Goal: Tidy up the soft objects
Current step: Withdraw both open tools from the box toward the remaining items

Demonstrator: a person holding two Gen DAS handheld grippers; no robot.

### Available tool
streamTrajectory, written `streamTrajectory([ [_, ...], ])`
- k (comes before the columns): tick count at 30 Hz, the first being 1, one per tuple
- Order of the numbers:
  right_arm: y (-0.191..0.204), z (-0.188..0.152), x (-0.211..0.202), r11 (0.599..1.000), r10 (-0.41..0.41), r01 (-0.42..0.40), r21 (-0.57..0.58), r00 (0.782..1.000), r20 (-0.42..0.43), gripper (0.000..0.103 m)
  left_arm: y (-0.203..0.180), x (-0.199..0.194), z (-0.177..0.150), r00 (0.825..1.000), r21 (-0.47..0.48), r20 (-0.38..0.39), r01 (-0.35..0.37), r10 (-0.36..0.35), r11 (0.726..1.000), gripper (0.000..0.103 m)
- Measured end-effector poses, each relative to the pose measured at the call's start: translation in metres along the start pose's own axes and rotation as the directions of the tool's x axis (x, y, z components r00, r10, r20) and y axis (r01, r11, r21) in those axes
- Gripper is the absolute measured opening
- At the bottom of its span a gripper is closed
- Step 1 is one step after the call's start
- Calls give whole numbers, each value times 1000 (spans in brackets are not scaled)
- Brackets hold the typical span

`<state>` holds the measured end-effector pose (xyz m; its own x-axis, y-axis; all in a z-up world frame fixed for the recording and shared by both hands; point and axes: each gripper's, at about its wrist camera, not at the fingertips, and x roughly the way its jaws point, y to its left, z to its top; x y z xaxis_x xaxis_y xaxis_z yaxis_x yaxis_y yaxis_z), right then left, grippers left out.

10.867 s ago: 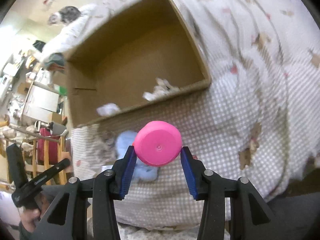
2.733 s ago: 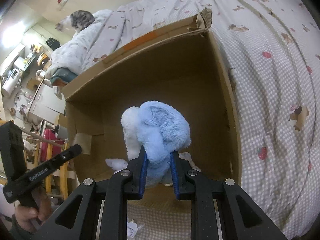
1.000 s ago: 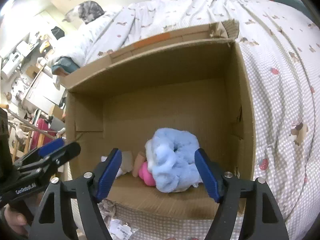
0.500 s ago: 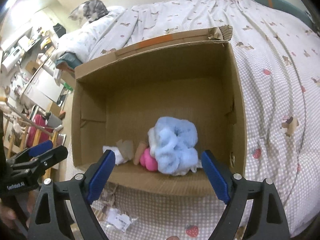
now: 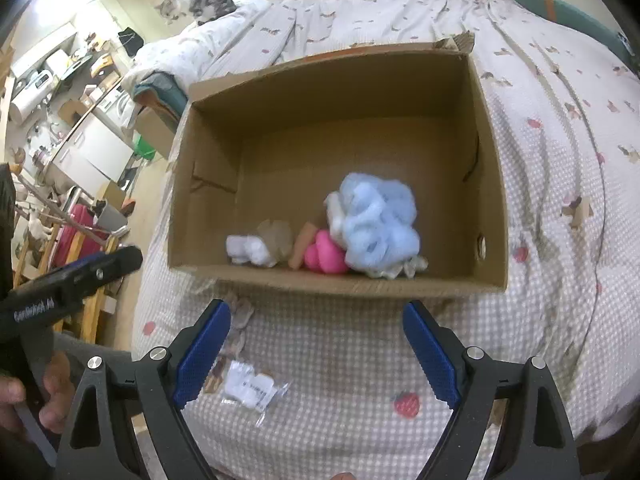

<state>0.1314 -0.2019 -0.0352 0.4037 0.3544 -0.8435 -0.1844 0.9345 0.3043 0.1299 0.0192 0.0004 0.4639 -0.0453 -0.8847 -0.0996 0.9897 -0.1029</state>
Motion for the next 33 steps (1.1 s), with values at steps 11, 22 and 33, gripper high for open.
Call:
streamTrajectory([
  [11,-2,-34,-9,1000,-11,11,3,1000,-24,93,18,1,-31,997,-1,-29,-70,70,998,95],
  [22,-14,-51,3,997,-77,75,-24,994,-82,93,57,-8,-41,992,-68,0,-125,125,990,95],
  [33,18,-47,29,996,-10,-3,-90,990,-142,93,72,-2,-41,995,-173,-58,-90,81,981,95],
])
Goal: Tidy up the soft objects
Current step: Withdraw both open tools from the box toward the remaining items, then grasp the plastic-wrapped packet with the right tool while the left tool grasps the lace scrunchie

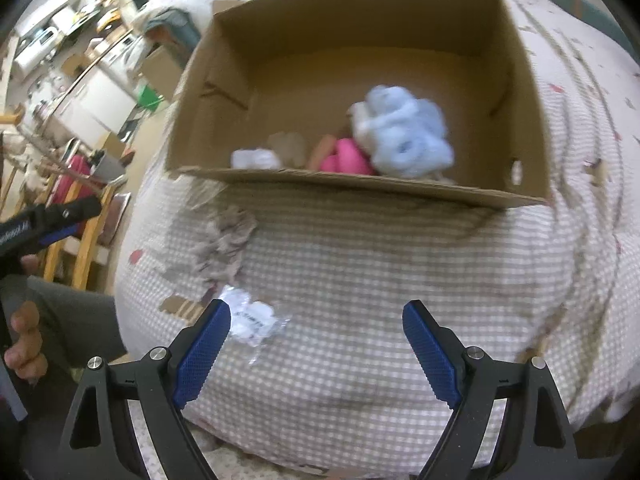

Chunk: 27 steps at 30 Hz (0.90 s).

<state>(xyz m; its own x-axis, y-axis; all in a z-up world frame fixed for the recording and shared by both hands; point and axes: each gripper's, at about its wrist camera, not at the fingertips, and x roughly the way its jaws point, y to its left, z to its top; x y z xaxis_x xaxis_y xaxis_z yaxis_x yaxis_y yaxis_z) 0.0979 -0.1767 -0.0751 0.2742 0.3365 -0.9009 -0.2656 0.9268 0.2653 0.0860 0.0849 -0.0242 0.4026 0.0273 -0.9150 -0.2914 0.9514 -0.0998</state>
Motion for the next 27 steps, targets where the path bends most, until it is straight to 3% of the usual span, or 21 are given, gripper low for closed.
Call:
streamTrajectory([
  [10,-3,4,25,998,45,-42,38,997,-65,93,10,15,7,998,-75,-54,-26,22,997,95],
  [15,20,4,46,998,55,-60,-37,991,-123,93,23,11,10,998,-183,-60,3,-14,983,95],
  [20,46,2,71,992,78,-96,-83,977,-198,93,16,12,13,998,-174,-58,-5,-5,985,95],
  [21,50,2,75,991,80,-102,-93,974,-211,89,13,14,12,998,-164,-62,-10,0,986,95],
  [22,54,1,78,989,81,-105,-103,973,-217,72,12,15,11,998,-155,-67,-16,5,988,95],
  [23,58,1,82,988,81,-109,-114,970,-227,64,12,16,11,997,-150,-71,-22,12,988,95],
  [25,60,-3,85,986,74,-107,-126,968,-242,55,11,16,9,997,-144,-71,-20,10,989,95],
  [27,62,-4,86,986,57,-92,-137,969,-241,39,9,18,9,997,-134,-73,-17,7,991,95],
])
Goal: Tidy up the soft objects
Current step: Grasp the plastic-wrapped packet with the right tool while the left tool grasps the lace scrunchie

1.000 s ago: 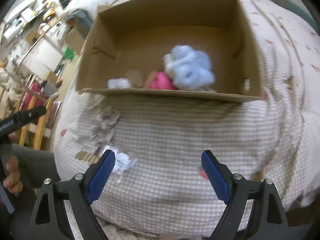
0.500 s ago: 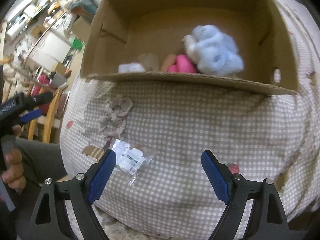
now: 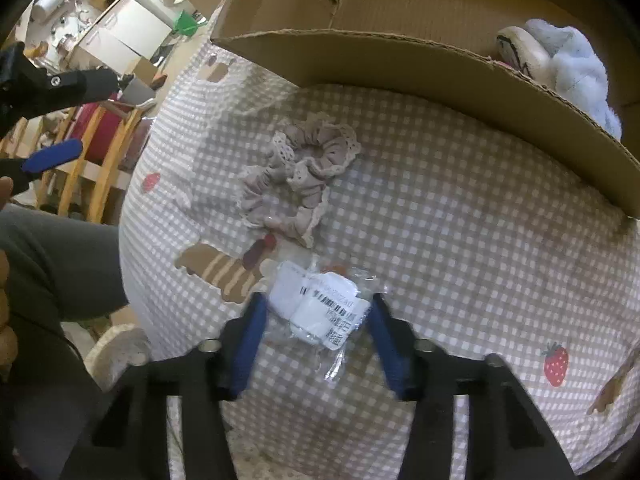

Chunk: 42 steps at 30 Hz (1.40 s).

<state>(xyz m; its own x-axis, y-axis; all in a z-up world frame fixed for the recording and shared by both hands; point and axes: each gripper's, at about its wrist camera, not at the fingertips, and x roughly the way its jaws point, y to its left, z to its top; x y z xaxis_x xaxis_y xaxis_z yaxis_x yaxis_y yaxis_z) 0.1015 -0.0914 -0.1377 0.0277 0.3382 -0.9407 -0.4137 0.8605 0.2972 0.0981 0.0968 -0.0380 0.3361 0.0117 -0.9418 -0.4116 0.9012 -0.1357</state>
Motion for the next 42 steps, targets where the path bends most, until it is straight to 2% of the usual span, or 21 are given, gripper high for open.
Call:
streamTrajectory([
  [1,0,0,-1,1000,-10,10,-1,1000,2,33,-1,2,0,1000,9,-2,-2,2,1000,95],
  [6,-7,-5,-19,1000,16,-17,13,999,36,29,-18,15,-8,999,90,-31,-23,26,996,95],
  [11,-24,-19,-53,997,41,-48,68,994,97,28,-46,25,-18,1000,183,-28,12,-7,983,95],
  [18,-64,-33,-106,972,44,-96,216,971,237,28,-92,54,-31,991,315,-127,79,-41,946,95],
  [20,-72,-33,-110,962,44,-112,251,965,260,28,-100,60,-33,988,332,-144,93,-47,939,95],
  [25,-90,-32,-113,939,44,-132,316,962,270,28,-105,80,-33,984,326,-170,100,-46,940,92],
  [28,-95,-32,-113,936,46,-135,327,963,265,28,-111,92,-36,985,363,-173,75,-12,929,70],
  [29,-96,-32,-113,936,47,-134,326,964,263,28,-113,98,-37,984,381,-179,57,13,923,54],
  [30,-96,-31,-113,936,47,-135,327,964,261,28,-113,103,-38,982,387,-187,52,23,921,35],
  [33,-94,-28,-108,935,55,-140,325,965,258,28,-110,107,-37,981,369,-192,62,11,927,16],
  [36,-91,-27,-105,939,37,-120,322,967,253,28,-104,102,-30,987,349,-158,45,11,936,13],
  [39,-92,-25,-102,936,19,-104,337,969,245,28,-97,93,-21,995,338,-77,-29,58,941,12],
  [42,-93,-24,-100,935,10,-94,343,971,240,28,-84,82,-10,996,301,-17,-82,91,950,11],
])
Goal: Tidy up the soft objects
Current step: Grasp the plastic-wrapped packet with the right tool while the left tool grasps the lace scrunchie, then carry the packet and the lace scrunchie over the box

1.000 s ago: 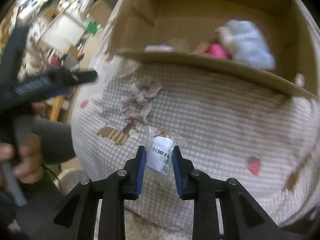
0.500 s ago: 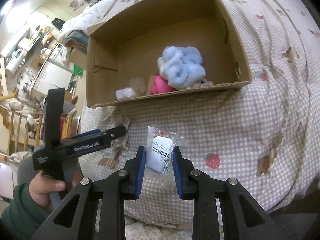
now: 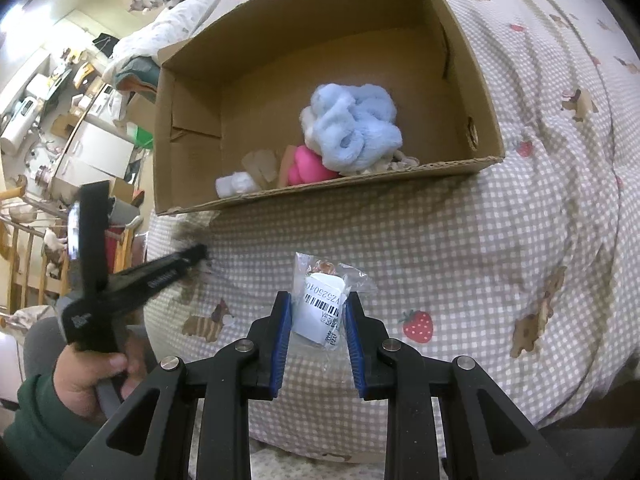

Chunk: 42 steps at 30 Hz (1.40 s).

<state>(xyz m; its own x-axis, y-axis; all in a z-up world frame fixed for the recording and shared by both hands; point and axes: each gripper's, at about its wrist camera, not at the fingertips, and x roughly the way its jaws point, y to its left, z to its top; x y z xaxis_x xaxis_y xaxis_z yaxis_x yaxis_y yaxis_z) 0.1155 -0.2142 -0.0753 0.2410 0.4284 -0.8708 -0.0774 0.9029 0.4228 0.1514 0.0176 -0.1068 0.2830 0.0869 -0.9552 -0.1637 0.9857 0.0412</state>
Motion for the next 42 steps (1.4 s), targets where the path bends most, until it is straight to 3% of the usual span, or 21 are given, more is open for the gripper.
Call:
streamTrajectory([
  [3,1,-1,1,1000,-4,4,-7,1000,2,28,19,-12,7,999,-60,41,-3,6,998,11],
  [6,3,0,0,1000,-4,4,-7,1000,9,28,31,-30,5,996,-89,68,56,-50,994,11],
  [10,4,4,-6,1000,21,-21,-10,999,34,28,37,-57,-6,991,-90,82,113,-106,989,11],
  [17,15,23,-37,994,111,-110,-21,988,104,28,32,-131,-6,972,-46,190,153,-141,987,11],
  [21,30,45,-61,990,136,-128,-66,980,143,28,32,-155,10,957,-65,224,204,-185,977,11],
  [24,39,63,-76,986,149,-132,-102,973,177,28,25,-170,23,945,-34,269,203,-187,978,11],
  [27,46,79,-82,984,145,-121,-132,969,198,28,16,-173,34,941,22,296,164,-163,986,11],
  [31,48,95,-79,984,121,-89,-153,969,214,28,10,-164,47,943,45,286,163,-169,986,11],
  [37,28,114,-48,991,126,-115,-71,977,173,28,3,-149,63,942,59,281,176,-186,983,11],
  [42,20,122,-24,994,99,-89,-63,981,166,28,-2,-133,78,946,77,268,167,-181,983,11],
])
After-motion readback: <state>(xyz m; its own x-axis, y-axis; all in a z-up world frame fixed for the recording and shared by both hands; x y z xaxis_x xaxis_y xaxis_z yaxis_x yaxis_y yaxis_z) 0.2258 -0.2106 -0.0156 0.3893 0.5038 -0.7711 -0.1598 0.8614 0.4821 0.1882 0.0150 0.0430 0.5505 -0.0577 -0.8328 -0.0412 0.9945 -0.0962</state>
